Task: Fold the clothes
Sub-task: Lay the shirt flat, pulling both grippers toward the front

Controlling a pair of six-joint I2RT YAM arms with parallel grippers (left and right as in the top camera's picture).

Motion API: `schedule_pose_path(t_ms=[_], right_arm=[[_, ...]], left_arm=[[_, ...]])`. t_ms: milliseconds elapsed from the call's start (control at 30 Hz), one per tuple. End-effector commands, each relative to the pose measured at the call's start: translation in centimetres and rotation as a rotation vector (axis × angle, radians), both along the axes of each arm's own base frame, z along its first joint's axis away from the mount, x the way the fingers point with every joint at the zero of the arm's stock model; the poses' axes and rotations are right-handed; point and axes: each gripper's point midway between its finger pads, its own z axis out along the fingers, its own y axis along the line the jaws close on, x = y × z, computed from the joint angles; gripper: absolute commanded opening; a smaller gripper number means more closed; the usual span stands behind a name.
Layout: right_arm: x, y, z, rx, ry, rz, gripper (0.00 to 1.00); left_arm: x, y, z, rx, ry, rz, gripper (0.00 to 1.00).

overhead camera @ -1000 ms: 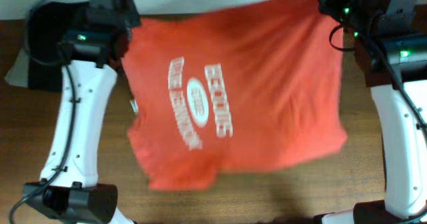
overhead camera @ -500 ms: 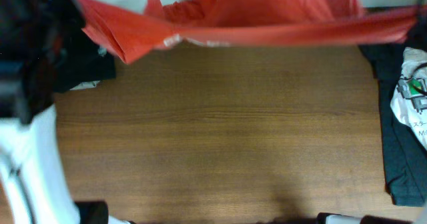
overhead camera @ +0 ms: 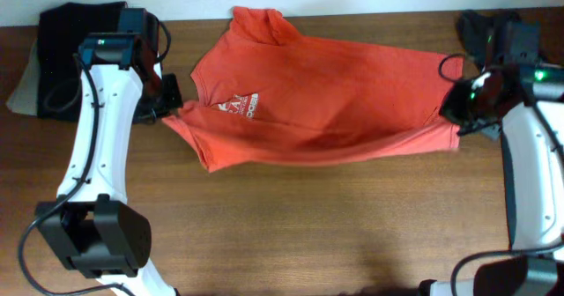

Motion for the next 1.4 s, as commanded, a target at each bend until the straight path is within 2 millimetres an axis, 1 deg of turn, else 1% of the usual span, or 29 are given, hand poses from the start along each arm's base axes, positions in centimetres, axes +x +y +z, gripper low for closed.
schedule_pose_path(t_ms=[0, 67, 100, 167, 200, 300, 367, 433, 500, 600, 700, 767, 867, 933, 1033, 1100, 1233, 1267, 1367], right_arm=[[-1.9, 0.5, -0.8, 0.040, -0.031, -0.061, 0.04], [-3.1, 0.8, -1.4, 0.044, -0.031, -0.072, 0.04], [-4.2, 1.0, -1.6, 0.044, -0.033, -0.072, 0.04], [-5.7, 1.2, -1.5, 0.042, -0.049, -0.074, 0.04], [-6.5, 1.4, -1.3, 0.039, -0.071, -0.073, 0.04], [-7.8, 1.6, -0.8, 0.033, -0.110, -0.071, 0.04], [-8.5, 1.8, -0.7, 0.023, -0.121, -0.050, 0.04], [-8.9, 1.8, -1.0, 0.016, -0.110, -0.028, 0.04], [-9.3, 1.9, -1.8, 0.017, -0.083, -0.023, 0.04], [-9.9, 1.9, -3.1, 0.020, -0.046, -0.027, 0.04], [-10.1, 1.9, -3.2, 0.019, -0.040, -0.032, 0.04], [-10.2, 1.9, -3.2, 0.021, -0.043, -0.039, 0.04], [-10.9, 2.0, -2.9, 0.021, -0.038, -0.046, 0.04], [-12.0, 1.3, -2.6, -0.005, -0.031, -0.114, 0.04], [-13.8, 0.1, -1.1, -0.087, -0.073, -0.164, 0.04], [-15.1, -0.2, -0.1, -0.120, -0.109, -0.178, 0.04], [-18.5, -1.7, 0.7, -0.220, -0.095, -0.259, 0.07], [-18.9, -1.7, 0.8, -0.221, -0.097, -0.276, 0.07], [-18.9, -1.4, 0.9, -0.204, -0.112, -0.270, 0.07]], left_arm=[[-1.9, -0.2, 2.5, -0.017, -0.025, 0.019, 0.01], [-2.7, -0.2, 3.5, -0.017, -0.038, 0.020, 0.01], [-3.4, -0.1, 4.5, -0.018, -0.055, 0.020, 0.01], [-4.6, -0.1, 6.1, -0.019, -0.084, 0.020, 0.01], [-5.6, -0.1, 7.4, -0.020, -0.112, 0.019, 0.01], [-8.0, 0.0, 9.7, -0.022, -0.154, 0.019, 0.01], [-9.6, 0.0, 10.8, -0.023, -0.170, 0.019, 0.01], [-11.5, 0.1, 11.7, -0.024, -0.176, 0.020, 0.01], [-12.8, 0.0, 12.1, -0.032, -0.182, 0.020, 0.01], [-15.0, -0.5, 11.2, -0.066, -0.169, 0.014, 0.01], [-16.8, -0.5, 9.5, -0.070, -0.141, 0.036, 0.01], [-17.7, -0.6, 7.9, -0.080, -0.123, 0.035, 0.01], [-18.7, -1.6, 5.9, -0.134, -0.101, 0.025, 0.01], [-19.2, -2.1, 4.7, -0.163, -0.083, 0.022, 0.01], [-19.8, -2.2, 3.2, -0.167, -0.048, 0.024, 0.01], [-20.0, -2.1, 2.8, -0.166, -0.033, 0.026, 0.01], [-20.6, -1.9, 3.1, -0.152, -0.042, 0.029, 0.01], [-20.8, -1.8, 3.3, -0.152, -0.052, 0.047, 0.01], [-21.7, -1.7, 4.3, -0.158, -0.110, 0.071, 0.01]])
